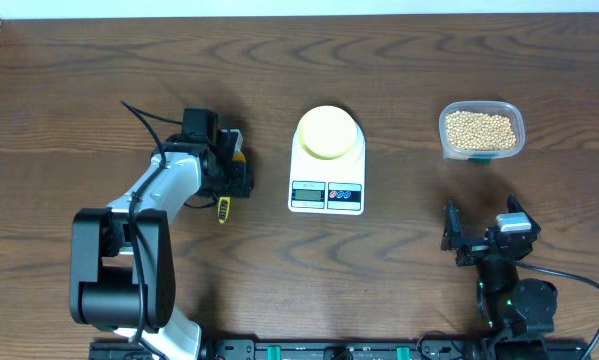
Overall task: Scoop item into bowl and weigh 50g on scale
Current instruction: 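Close the left gripper on the yellow scoop handle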
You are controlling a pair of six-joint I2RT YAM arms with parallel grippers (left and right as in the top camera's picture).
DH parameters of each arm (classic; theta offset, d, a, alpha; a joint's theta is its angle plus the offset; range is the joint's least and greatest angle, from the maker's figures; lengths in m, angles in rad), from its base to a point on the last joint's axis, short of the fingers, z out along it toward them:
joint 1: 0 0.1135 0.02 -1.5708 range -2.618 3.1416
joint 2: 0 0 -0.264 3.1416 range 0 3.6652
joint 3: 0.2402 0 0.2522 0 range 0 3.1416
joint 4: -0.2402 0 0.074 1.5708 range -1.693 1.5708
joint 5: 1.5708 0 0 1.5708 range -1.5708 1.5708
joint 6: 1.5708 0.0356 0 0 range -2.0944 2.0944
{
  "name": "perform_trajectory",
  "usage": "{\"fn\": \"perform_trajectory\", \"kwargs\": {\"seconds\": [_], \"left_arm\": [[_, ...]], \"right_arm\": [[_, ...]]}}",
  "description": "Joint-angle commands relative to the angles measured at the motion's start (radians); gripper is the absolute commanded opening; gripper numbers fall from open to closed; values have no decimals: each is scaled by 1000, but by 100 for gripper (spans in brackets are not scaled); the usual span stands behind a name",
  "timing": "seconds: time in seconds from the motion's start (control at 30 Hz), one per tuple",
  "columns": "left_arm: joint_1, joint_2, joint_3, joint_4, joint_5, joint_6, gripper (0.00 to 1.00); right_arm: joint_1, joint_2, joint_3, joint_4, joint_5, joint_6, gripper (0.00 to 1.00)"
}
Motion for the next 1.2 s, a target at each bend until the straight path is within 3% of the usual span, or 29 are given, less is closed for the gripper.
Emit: {"fn": "perform_trajectory", "kwargs": {"seconds": [0.0, 0.67, 0.9, 1.1, 1.17], "left_arm": [[-2, 19, -16, 13, -9, 2, 56], [-2, 19, -16, 13, -27, 0, 30], [-2, 19, -16, 18, -35, -93, 24], [-2, 19, -16, 33, -151, -320, 23], [-2, 19, -16, 41, -162, -331, 23]], "right_arm": [[-2, -6, -2, -4, 1, -15, 99], [-2, -6, -2, -4, 1, -15, 99], [-2, -6, -2, -4, 1, -15, 99], [-2, -6, -2, -4, 1, -15, 99], [-2, -6, -2, -4, 1, -15, 99]]}}
